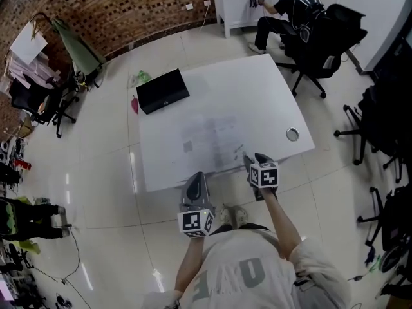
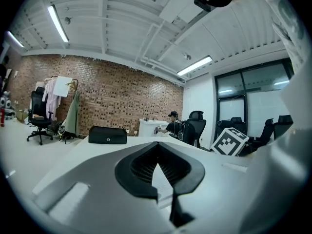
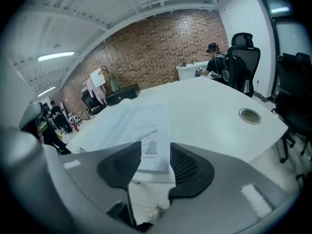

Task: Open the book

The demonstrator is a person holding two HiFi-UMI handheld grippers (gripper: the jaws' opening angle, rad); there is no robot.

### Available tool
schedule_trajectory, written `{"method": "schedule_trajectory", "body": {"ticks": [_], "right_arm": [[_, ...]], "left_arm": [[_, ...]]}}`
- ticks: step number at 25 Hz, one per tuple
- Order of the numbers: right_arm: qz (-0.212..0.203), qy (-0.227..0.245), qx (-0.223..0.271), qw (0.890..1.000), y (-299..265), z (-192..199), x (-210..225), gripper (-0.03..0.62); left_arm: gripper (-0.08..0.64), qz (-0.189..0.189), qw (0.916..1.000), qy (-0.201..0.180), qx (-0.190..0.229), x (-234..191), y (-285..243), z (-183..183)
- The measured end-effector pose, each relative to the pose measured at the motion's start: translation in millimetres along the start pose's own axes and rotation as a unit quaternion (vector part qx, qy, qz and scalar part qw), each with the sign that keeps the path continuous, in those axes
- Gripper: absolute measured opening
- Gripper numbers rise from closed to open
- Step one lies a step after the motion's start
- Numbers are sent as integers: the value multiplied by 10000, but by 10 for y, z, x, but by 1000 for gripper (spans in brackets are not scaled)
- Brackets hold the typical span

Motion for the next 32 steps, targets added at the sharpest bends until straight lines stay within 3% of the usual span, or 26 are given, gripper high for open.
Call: {"method": "schedule_trajectory", "body": {"ticks": [9,18,26,28,32], "right_arm": [[305,-140,-310,9990,-149,106,96,107],[627,225,-127,9977,-14,30,79,20],[228,383,562,9974,369,-282,-275,6],[123,422,644,9970,421,-350,-365,5],[-89,456,762,9960,516,-446,-510,4]], "left_arm": [[11,-62,9998,87,-182,-150,-42,89],[11,-19,9998,121,-166,-132,-82,82],[4,287,9993,-217,-120,48,-289,18],[70,392,9986,-317,-172,123,-367,42],[103,637,9960,-563,-280,306,-518,70]]}}
Point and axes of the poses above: the fingertips, and each gripper's own axes: y backward along the fingers, x to its right, z out of its underside, the point moved 4 cm from there along y, backward along the fingers, and after that the axes turned 13 degrees about -x, right-handed, at the moved point
